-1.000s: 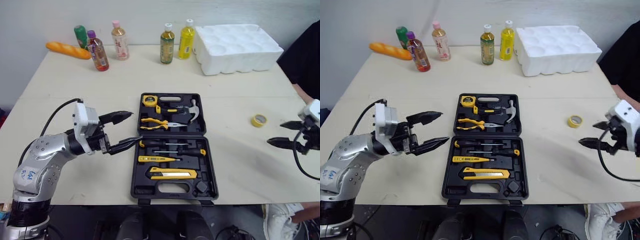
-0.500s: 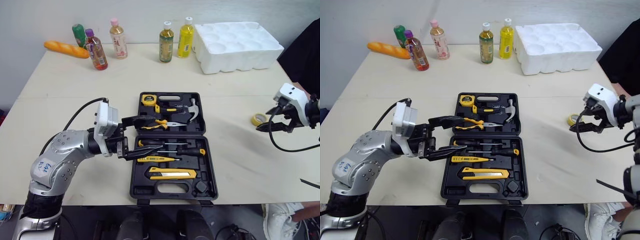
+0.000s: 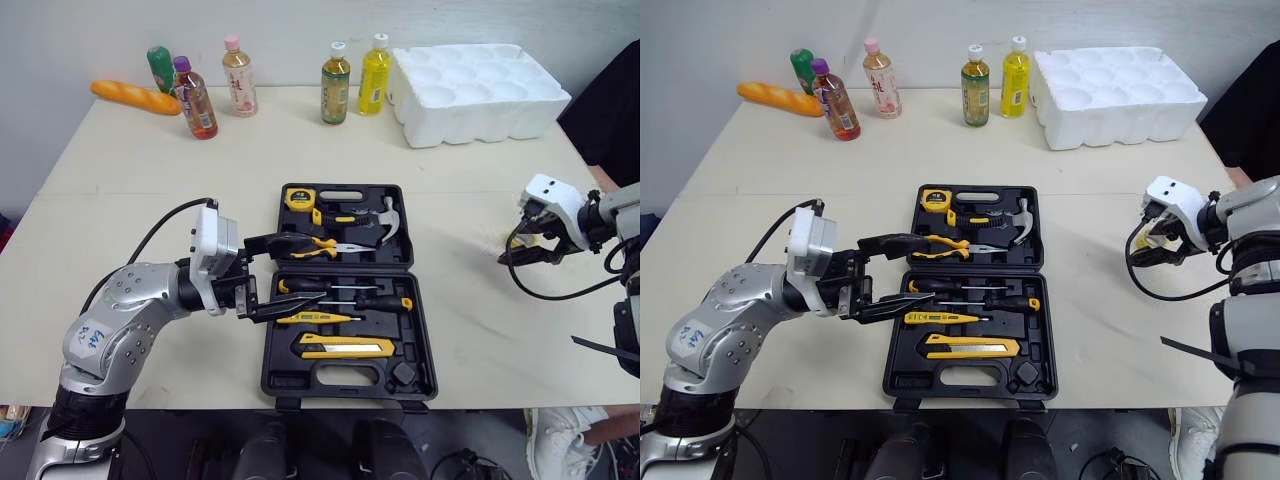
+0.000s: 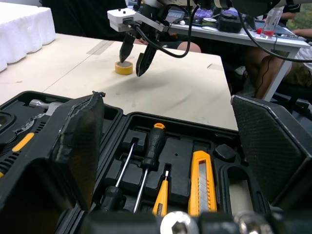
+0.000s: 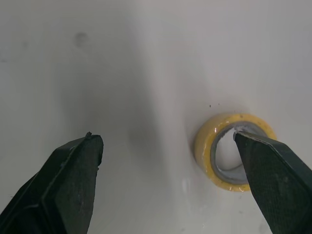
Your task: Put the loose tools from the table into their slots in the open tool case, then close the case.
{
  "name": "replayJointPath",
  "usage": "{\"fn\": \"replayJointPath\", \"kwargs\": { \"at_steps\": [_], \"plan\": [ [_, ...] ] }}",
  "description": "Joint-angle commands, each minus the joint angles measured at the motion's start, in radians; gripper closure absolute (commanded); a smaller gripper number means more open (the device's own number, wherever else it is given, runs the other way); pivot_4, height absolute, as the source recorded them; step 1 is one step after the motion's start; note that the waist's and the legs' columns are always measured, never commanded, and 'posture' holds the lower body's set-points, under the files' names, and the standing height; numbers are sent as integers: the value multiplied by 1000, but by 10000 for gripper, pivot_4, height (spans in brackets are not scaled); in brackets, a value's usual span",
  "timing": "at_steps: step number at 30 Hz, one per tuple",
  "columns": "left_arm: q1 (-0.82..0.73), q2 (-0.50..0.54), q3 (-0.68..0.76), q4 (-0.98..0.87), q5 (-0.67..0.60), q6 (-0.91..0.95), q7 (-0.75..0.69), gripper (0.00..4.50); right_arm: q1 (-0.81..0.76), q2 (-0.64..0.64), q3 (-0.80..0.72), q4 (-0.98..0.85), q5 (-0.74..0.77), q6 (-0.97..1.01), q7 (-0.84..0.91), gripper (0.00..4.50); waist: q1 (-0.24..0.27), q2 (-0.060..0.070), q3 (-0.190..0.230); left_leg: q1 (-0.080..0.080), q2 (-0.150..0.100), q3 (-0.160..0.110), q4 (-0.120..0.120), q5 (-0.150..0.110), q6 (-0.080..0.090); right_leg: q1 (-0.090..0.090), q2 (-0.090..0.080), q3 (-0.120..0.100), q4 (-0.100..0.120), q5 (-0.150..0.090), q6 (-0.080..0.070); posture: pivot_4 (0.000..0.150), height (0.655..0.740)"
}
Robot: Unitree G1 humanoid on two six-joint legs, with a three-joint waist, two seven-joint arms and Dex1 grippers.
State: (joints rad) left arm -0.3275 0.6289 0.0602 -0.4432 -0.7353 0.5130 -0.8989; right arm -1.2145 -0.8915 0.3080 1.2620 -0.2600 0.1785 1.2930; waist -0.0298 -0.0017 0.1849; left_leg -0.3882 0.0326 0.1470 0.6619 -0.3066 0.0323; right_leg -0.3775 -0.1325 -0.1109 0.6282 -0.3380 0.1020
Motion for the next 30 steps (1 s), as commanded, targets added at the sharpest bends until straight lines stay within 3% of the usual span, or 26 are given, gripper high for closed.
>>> {"fn": "replayJointPath", "kwargs": {
  "at_steps": [1, 24, 30],
  "plan": [
    [12, 12, 24, -48, 0, -14, 4, 1432, -28, -13, -19, 8, -16, 9, -11, 0, 0, 0, 0, 0, 0, 0, 0, 0, 0, 0, 0, 0, 0, 0, 0, 1500, 7400],
    [15, 33, 28, -67, -4, 2, 17, 1432, -28, 54, -58, 66, -31, 78, -81, 0, -1, 0, 0, 0, 0, 0, 1, 0, 0, 0, 1, 0, 1, 0, 0, 1500, 7400],
    [23, 34, 31, -72, -6, 2, 17, 0, -31, 55, -54, 62, -38, 67, -79, 26777, -1, 0, 0, 0, 0, 0, 1, 0, 0, 0, 1, 0, 2, 0, 0, 1500, 7400]
  ]
}}
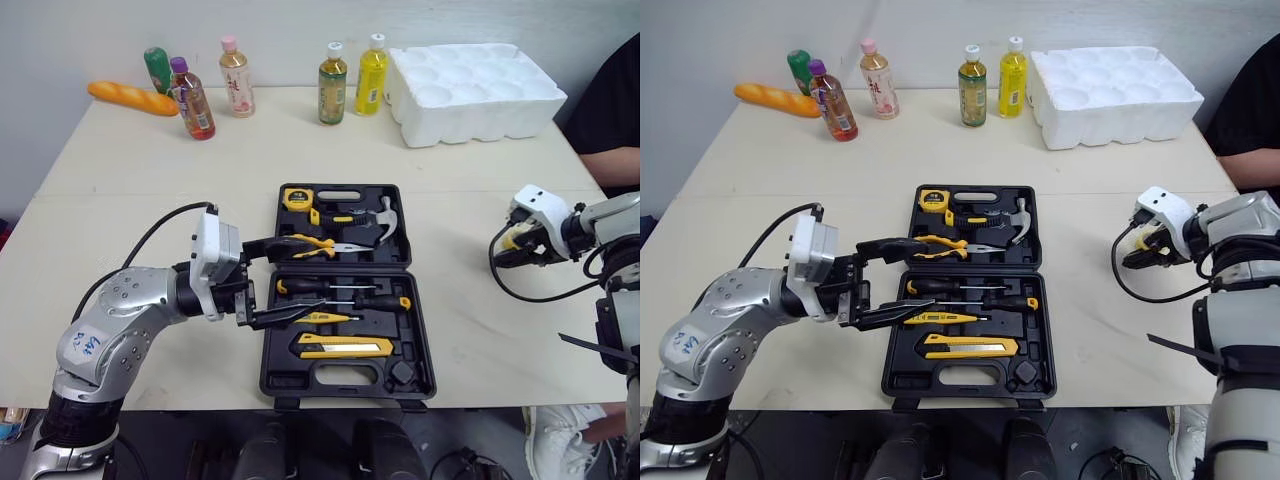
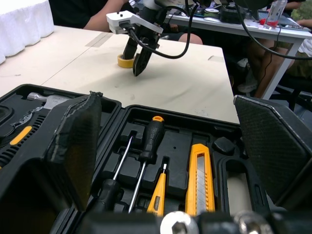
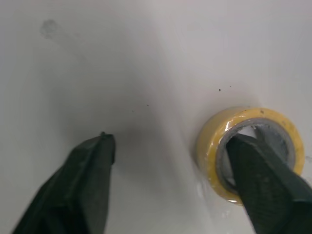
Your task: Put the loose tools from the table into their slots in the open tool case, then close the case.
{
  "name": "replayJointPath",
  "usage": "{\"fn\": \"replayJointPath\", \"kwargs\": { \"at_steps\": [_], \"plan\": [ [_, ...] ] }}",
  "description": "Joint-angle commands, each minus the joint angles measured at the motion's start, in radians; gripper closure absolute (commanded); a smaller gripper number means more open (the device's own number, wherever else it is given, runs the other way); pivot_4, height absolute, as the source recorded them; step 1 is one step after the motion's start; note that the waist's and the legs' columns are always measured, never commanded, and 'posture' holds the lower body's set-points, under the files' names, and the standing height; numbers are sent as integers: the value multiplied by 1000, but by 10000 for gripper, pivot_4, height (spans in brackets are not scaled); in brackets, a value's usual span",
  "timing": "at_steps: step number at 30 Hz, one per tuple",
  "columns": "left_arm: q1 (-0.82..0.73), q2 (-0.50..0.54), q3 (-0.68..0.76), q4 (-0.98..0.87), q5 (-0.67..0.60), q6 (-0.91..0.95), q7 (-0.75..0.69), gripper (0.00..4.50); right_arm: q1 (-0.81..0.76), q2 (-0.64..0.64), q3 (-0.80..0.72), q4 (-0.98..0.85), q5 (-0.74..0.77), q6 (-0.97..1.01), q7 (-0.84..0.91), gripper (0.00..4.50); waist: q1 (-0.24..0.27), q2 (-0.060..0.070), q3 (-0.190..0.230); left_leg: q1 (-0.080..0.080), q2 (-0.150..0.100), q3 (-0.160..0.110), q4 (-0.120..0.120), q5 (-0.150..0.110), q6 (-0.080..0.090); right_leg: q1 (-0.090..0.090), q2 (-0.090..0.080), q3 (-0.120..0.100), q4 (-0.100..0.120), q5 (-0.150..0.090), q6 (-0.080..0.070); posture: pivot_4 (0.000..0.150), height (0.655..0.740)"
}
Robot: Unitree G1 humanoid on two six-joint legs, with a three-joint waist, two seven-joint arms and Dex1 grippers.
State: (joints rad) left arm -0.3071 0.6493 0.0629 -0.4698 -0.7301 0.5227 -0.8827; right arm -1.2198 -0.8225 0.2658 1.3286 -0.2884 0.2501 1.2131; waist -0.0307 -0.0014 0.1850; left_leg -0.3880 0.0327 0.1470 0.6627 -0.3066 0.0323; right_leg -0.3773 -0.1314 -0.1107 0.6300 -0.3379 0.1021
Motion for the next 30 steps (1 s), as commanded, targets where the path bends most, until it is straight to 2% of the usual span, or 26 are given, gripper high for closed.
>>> {"fn": "replayJointPath", "kwargs": {
  "at_steps": [1, 2, 4, 8, 15, 22, 26, 28, 30],
  "plan": [
    [3, 12, 28, -45, -12, -9, 0, 0, -25, -14, -12, -5, -12, -9, 0, 33411, 0, 0, 0, 0, 0, 0, 0, 0, 0, 0, 0, 0, 0, 0, 0, 1500, 7400],
    [3, 12, 28, -45, -11, -10, -2, 0, -25, -14, -12, -5, -13, -12, 0, 38321, 0, 0, 0, 0, 0, 0, 0, 0, 0, 0, 0, 0, 0, 0, 0, 1500, 7400],
    [4, 10, 24, -43, -8, -14, -6, 0, -22, -19, -6, -9, -21, -38, 5, 44817, 0, 0, 0, 0, 0, 0, 0, 0, 0, 0, 0, 0, 1, 0, 0, 1500, 7400],
    [3, 9, 19, -38, -4, -21, -16, 0, -31, -29, 2, -23, -34, -97, 52, 44817, 0, 0, 0, 0, 0, 0, 0, 0, 0, 0, 0, 0, 4, 0, 0, 1500, 7400],
    [26, 30, 15, -27, 5, -44, -89, 0, -49, -51, 10, -190, -11, -206, 336, 44817, -2, 3, 2, 0, 0, 0, 0, 0, 0, 0, 1, 0, 5, 0, 0, 1500, 7400],
    [59, 52, 10, -17, 43, -98, -142, 0, 187, -201, 138, -843, 335, 0, 401, 44817, 5, 3, 2, 0, 0, -2, 1, 0, 0, 0, -2, -1, 5, 0, 0, 1500, 7400],
    [75, 54, -16, 5, 101, -161, -176, 0, 346, -271, 128, -1295, 621, 252, 401, 44817, 5, 3, 2, -1, 1, -2, 2, 0, 0, 0, -3, -1, 4, 0, 0, 1500, 7400],
    [82, 51, -25, 8, 111, -173, -185, 0, 427, -302, 126, -1474, 685, 310, 401, 44817, 5, 3, 2, -1, 1, -3, 2, -1, -1, 0, -3, -2, 3, 0, 0, 1500, 7400],
    [84, 48, -27, 6, 110, -173, -184, 0, 479, -313, 113, -1571, 703, 341, 399, 44817, 5, 3, 2, -1, 2, -3, 2, -1, -1, 0, -3, -2, 0, 0, 0, 1500, 7400]
  ]
}}
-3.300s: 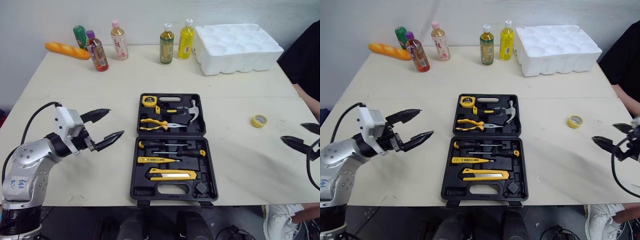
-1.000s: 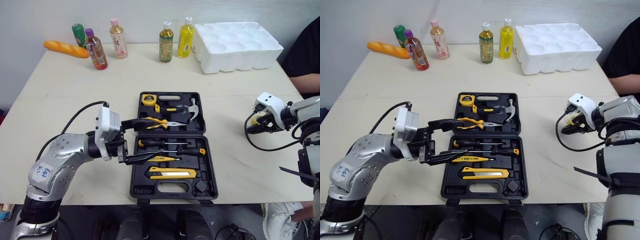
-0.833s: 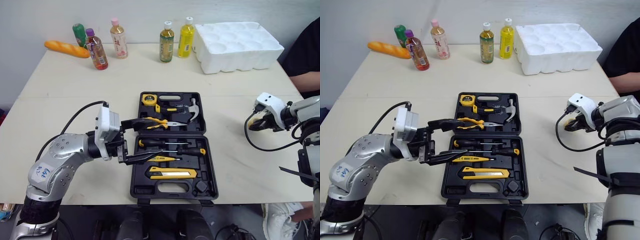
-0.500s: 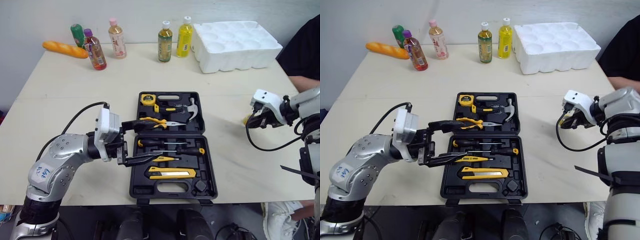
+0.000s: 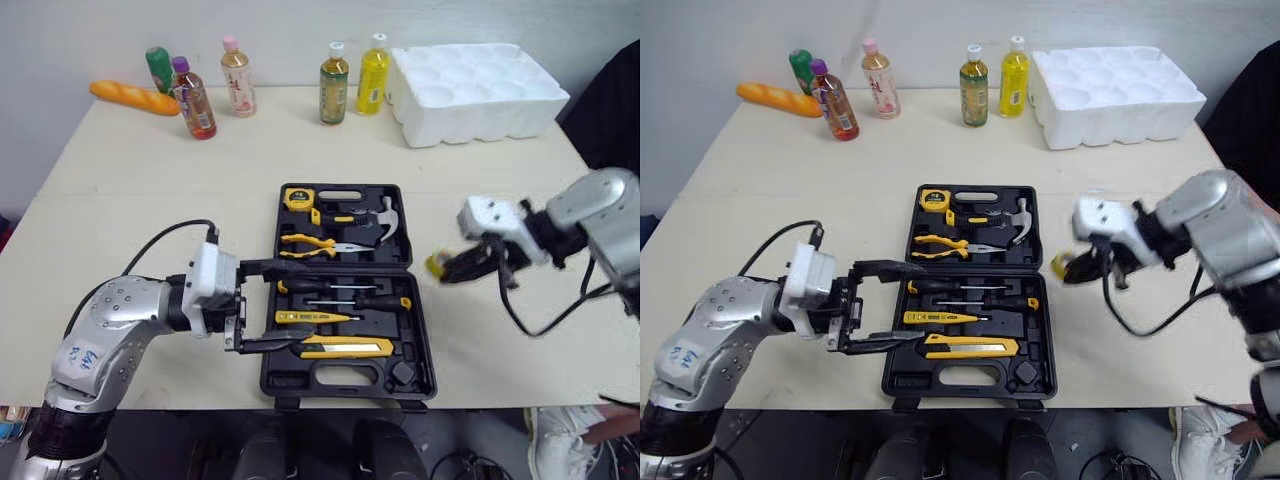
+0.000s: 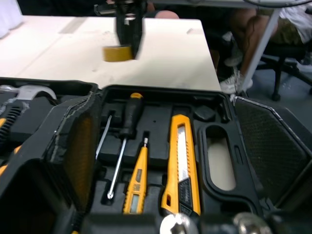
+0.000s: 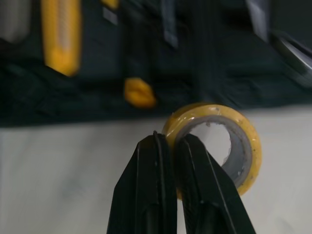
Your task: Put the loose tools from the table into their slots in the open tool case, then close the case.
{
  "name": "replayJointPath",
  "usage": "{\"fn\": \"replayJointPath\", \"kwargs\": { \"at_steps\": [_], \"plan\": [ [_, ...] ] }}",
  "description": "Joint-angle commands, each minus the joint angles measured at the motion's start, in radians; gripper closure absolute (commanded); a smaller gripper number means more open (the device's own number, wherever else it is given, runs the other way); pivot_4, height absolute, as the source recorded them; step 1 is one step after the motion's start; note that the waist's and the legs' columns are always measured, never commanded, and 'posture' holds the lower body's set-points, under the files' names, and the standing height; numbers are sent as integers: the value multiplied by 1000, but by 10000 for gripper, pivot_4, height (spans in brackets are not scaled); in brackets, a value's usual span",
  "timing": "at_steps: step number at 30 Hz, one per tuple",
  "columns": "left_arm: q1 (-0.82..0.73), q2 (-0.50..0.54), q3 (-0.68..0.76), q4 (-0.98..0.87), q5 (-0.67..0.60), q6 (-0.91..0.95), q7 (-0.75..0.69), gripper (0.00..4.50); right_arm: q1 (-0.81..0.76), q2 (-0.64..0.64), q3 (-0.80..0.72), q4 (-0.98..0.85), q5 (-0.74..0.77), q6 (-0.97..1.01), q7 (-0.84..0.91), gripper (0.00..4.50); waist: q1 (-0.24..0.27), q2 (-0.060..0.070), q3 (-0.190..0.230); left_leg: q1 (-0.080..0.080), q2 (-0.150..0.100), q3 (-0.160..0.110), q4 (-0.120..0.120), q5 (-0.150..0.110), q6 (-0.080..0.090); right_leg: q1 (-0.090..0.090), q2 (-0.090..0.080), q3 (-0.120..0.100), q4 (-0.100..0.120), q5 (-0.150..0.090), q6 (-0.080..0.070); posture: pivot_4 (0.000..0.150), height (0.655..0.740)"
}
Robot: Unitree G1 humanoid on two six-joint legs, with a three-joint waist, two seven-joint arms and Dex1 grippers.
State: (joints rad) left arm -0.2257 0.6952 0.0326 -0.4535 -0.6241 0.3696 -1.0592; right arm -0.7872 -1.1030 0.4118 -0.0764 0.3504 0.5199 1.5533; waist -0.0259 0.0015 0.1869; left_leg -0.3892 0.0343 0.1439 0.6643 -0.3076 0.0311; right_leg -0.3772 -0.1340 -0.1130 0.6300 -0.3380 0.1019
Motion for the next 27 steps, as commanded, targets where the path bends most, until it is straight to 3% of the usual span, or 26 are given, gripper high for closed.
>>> {"fn": "replayJointPath", "kwargs": {
  "at_steps": [1, 5, 10, 27],
  "plan": [
    [7, 3, 0, -9, 12, -27, -11, 0, 70, -36, -34, -213, 70, 77, 54, 44817, 0, 0, 0, 0, 0, 0, 0, 0, 0, 0, 0, 0, -1, 0, 0, 1500, 7400],
    [32, 10, 3, -16, 17, -33, -17, 0, 131, -16, -43, -379, 140, 156, 12, 44817, -1, 0, 0, 0, 0, 0, 0, 0, 1, 0, -1, 1, -1, 0, 0, 1500, 7400],
    [58, 15, 8, -35, 20, -33, -12, 0, 179, -11, -24, -449, 129, 163, -11, 44817, 0, 0, 0, 0, 0, 0, 0, 0, 1, 0, -1, 0, -2, 0, 0, 1500, 7400],
    [128, 38, 0, -88, 18, -23, 3, 0, 190, 15, 96, -424, -75, 109, -8, 44817, -1, -1, 0, 0, 0, 0, 1, -1, 2, 0, -1, 0, -2, 0, 0, 1500, 7400]
  ]
}}
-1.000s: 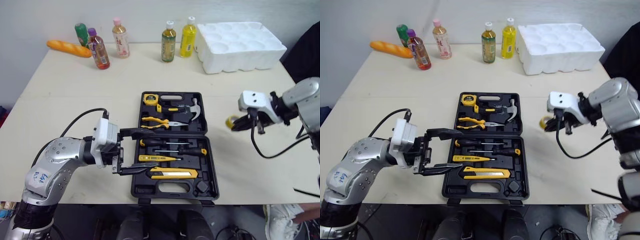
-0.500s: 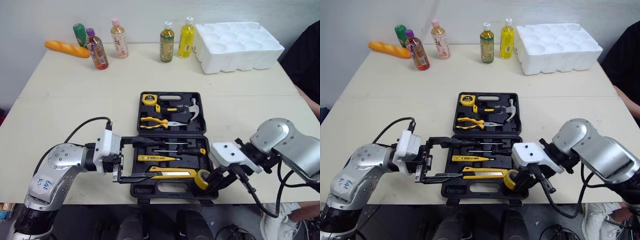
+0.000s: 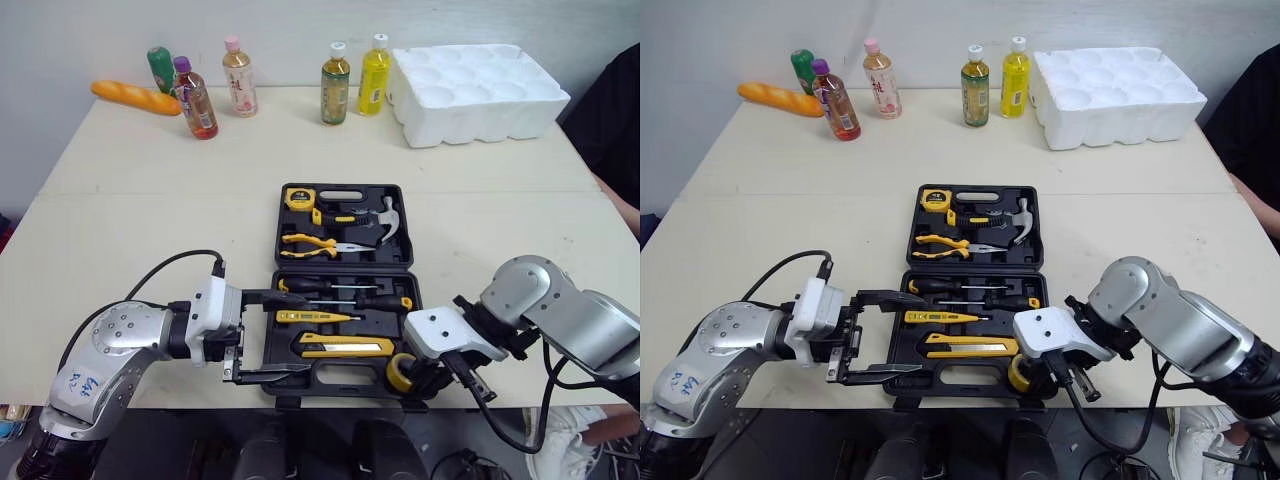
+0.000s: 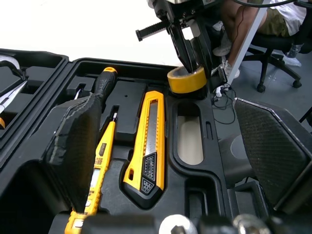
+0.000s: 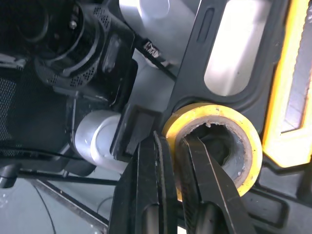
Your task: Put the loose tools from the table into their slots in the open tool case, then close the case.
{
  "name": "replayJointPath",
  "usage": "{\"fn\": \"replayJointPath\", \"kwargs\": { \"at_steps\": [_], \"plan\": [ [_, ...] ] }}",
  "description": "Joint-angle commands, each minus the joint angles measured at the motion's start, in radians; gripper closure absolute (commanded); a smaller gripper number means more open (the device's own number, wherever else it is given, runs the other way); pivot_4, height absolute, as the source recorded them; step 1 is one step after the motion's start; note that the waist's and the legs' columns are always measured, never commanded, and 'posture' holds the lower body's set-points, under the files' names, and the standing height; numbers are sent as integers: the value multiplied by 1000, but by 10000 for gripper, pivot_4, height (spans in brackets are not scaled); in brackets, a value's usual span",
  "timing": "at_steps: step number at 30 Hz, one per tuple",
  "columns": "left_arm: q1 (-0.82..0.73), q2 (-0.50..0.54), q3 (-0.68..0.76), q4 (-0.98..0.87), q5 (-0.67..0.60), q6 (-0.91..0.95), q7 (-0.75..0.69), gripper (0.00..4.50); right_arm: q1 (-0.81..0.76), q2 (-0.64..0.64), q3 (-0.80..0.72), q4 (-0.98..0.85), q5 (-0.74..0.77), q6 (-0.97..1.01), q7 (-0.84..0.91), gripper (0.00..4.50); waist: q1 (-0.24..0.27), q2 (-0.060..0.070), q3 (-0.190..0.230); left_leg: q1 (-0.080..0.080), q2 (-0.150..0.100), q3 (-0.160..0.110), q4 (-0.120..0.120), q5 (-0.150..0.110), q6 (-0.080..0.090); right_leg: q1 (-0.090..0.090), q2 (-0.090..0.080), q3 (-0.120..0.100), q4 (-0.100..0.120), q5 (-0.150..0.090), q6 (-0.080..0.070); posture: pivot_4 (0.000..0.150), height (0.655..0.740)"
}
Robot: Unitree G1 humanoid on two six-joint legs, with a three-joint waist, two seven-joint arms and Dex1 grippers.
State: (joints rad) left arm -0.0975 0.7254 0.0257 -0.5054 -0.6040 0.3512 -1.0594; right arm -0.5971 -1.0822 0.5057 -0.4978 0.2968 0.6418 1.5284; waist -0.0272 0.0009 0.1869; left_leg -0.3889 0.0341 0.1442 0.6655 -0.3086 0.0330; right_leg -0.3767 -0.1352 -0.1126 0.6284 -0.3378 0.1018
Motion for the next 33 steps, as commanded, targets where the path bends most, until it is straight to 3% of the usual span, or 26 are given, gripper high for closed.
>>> {"fn": "replayJointPath", "kwargs": {
  "at_steps": [1, 12, 17, 28, 33],
  "plan": [
    [0, 9, 7, -36, -1, -5, 3, 0, -3, -6, 9, 0, -33, -11, 20, 44817, 0, 0, 0, 0, 0, 0, 0, 0, 0, 0, 0, 0, 0, 0, 0, 1500, 7400],
    [-8, 11, 7, -36, 4, 3, 17, 0, -19, 22, 34, 21, -95, -24, 30, 44817, 0, 0, 0, 0, 0, 0, 0, 0, 0, 0, 0, 0, 0, 0, 0, 1500, 7400],
    [-1, 12, 8, -42, 4, 5, 25, 0, -16, 33, 3, 18, -68, -42, 35, 21740, 0, 0, 0, 0, 0, 0, 0, 0, 0, 0, 0, 0, 0, 0, 0, 1500, 7400],
    [-5, 4, 17, -29, 10, -9, 36, 0, -30, -61, -45, 27, 93, -86, 86, 21740, 0, -1, 0, 0, 0, 0, 1, 0, 1, 1, 0, 0, 0, 0, 0, 1500, 7400],
    [-2, 0, 28, -28, 5, -15, 43, 0, 44, -11, -212, 65, 270, -87, 72, 21740, 1, -1, 0, 0, 0, 0, 0, 0, 1, 1, 0, 0, 0, 0, 0, 1500, 7400]
  ]
}}
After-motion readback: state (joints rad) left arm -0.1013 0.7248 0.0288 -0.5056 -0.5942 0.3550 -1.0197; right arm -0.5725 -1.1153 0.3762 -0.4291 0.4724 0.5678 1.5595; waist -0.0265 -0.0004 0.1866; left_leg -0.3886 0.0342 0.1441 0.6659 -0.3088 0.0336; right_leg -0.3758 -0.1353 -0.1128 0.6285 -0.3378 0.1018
